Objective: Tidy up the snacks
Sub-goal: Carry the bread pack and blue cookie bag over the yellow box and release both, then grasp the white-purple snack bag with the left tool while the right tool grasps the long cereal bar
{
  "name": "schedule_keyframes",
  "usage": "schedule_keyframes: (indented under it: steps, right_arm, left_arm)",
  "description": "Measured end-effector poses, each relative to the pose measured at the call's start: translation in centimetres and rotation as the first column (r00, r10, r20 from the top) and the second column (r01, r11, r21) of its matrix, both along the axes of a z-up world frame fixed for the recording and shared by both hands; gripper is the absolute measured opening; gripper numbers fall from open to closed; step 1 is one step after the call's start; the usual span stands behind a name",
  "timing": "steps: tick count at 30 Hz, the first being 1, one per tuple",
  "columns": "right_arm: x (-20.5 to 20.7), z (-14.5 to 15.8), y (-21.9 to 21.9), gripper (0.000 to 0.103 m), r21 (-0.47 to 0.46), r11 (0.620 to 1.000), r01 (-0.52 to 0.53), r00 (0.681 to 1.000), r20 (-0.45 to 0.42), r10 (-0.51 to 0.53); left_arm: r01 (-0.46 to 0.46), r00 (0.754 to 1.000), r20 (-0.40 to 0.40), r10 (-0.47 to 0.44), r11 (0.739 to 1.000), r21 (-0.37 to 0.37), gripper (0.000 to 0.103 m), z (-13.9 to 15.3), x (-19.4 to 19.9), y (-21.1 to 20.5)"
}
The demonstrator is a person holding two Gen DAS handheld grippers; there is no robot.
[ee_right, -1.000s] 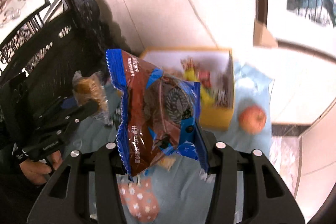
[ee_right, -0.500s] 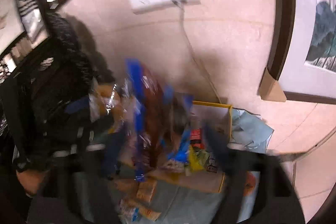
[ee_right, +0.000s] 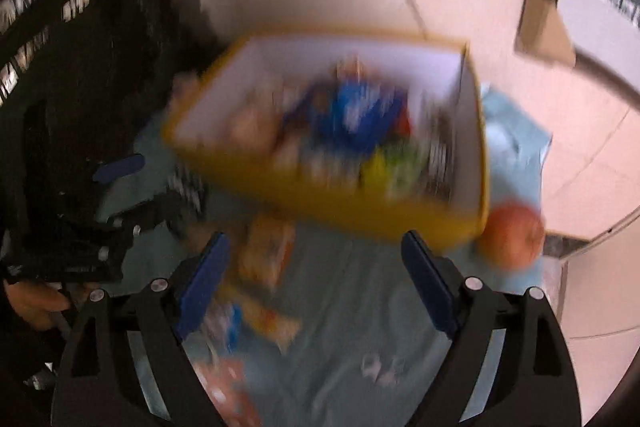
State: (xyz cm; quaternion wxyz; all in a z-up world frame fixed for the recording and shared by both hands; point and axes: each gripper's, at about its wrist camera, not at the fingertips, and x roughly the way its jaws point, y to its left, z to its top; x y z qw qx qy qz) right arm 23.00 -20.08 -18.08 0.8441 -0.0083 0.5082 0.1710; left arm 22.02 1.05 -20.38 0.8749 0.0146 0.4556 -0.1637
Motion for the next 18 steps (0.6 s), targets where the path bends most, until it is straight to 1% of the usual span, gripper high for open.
schedule_keyframes:
  steps: [3, 4, 5, 6, 8, 9, 10, 11, 12, 13, 14, 16, 18]
  right_arm:
    - [-2.1, -2.6, -0.8, 0.087, 0.014, 0.999, 0.035, 0.997, -0.064, -0.034]
    - [-2.5, -3.0, -1.0, 0.087, 0.015, 0.999, 0.043, 0.997, -0.071, -0.041]
    - [-2.9, -3.3, -1.1, 0.087, 0.017, 0.999, 0.050, 0.996, -0.080, -0.048]
    - [-3.1, -3.4, -1.2, 0.087, 0.019, 0.998, 0.055, 0.995, -0.084, -0.053]
    - [-3.5, -3.3, -0.9, 0.087, 0.018, 0.998, 0.053, 0.995, -0.089, -0.051]
    - [-3.6, -3.3, -0.8, 0.087, 0.014, 0.999, 0.049, 0.995, -0.090, -0.047]
    - [-3.8, -3.4, -0.3, 0.087, 0.006, 0.999, 0.039, 0.995, -0.093, -0.038]
    - [-3.9, -3.6, 0.2, 0.087, -0.006, 1.000, 0.023, 0.995, -0.099, -0.024]
    - [-3.9, -3.8, 0.5, 0.087, -0.014, 1.000, 0.011, 0.995, -0.101, -0.013]
    - [-4.2, -4.1, 1.1, 0.086, -0.030, 0.999, -0.016, 0.995, -0.099, 0.013]
    - [-4.4, -4.5, 1.9, 0.085, -0.052, 0.997, -0.050, 0.995, -0.093, 0.045]
    - [-5.0, -5.4, 3.6, 0.082, -0.120, 0.982, -0.145, 0.988, -0.078, 0.136]
    - [-5.7, -6.2, 5.2, 0.081, -0.162, 0.958, -0.238, 0.971, -0.069, 0.229]
  left_arm:
    - [0.066, 0.996, -0.068, -0.062, 0.997, 0.051, 0.097, -4.3, -3.9, -1.5]
    - [0.086, 0.994, -0.074, -0.082, 0.994, 0.062, 0.097, -5.3, -5.0, -2.0]
    - [0.104, 0.993, -0.065, -0.098, 0.991, 0.090, 0.097, -6.3, -5.9, -2.7]
    - [0.112, 0.992, -0.063, -0.106, 0.989, 0.099, 0.098, -6.8, -6.2, -3.1]
    - [0.097, 0.995, -0.052, -0.091, 0.988, 0.124, 0.098, -7.8, -6.3, -3.4]
    - [0.065, 0.997, -0.045, -0.059, 0.989, 0.130, 0.097, -8.2, -5.9, -3.3]
    - [0.039, 0.998, -0.054, -0.033, 0.992, 0.119, 0.097, -8.5, -5.5, -2.9]
    - [0.015, 0.997, -0.073, -0.008, 0.995, 0.095, 0.090, -8.9, -5.1, -2.3]
    - [0.011, 0.997, -0.083, -0.005, 0.997, 0.075, 0.079, -8.8, -5.1, -1.7]
    - [0.018, 0.996, -0.087, -0.012, 0.998, 0.064, 0.053, -8.6, -5.2, -1.3]
    - [0.031, 0.996, -0.089, -0.026, 0.998, 0.061, 0.041, -8.4, -5.3, -1.1]
    - [0.051, 0.995, -0.090, -0.046, 0.997, 0.061, 0.038, -7.8, -6.1, -0.3]
    - [0.032, 0.995, -0.100, -0.026, 0.998, 0.056, 0.036, -7.6, -6.6, 1.0]
